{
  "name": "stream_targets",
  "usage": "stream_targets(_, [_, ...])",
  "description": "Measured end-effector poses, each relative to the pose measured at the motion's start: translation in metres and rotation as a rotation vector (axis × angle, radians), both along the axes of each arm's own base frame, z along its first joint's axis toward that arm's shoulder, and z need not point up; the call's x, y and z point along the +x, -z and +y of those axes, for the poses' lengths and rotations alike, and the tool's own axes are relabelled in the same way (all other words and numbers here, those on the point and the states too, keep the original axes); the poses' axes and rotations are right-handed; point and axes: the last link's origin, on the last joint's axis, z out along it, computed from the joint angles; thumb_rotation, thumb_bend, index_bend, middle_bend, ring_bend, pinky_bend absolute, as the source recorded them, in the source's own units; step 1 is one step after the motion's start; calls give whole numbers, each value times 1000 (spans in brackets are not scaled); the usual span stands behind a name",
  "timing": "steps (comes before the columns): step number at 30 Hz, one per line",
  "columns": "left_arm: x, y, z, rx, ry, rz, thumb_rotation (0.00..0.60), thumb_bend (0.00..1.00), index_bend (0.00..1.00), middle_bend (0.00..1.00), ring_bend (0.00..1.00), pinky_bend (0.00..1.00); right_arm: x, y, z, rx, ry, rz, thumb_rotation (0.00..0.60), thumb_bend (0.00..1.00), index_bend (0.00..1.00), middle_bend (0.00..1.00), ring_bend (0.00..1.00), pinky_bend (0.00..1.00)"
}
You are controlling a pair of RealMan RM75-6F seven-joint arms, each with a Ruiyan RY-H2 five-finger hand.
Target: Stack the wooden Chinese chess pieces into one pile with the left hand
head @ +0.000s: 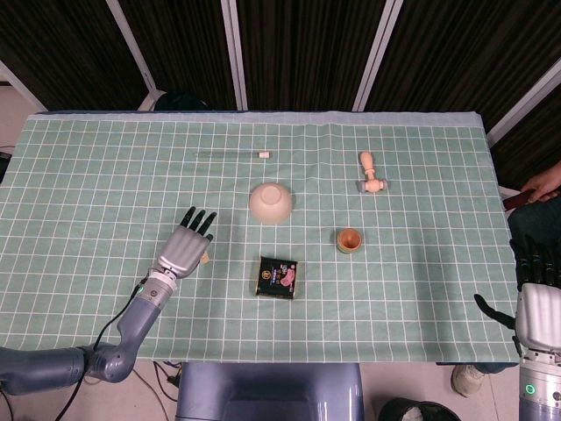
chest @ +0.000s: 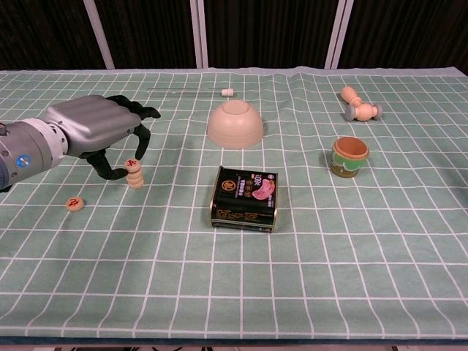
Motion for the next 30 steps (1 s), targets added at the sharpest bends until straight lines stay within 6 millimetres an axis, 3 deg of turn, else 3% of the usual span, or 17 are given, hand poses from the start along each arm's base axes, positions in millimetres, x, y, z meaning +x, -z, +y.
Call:
stream_targets(13, [2,-1,0,2,3,-2,600,305,446,6,0,0,0,0,0,-2,0,1,600,232,115,13,0,0])
stream_targets(21, [1,-18,-2,43,10,-34,600,305,431,6,0,0,0,0,0,-2,-1,2,600,232,114,13,0,0])
stream_targets(30, [-30,-44,-21,65,-23,-57,600,273,413,6,0,0,0,0,0,-1,-1,3,600,232,115,13,0,0])
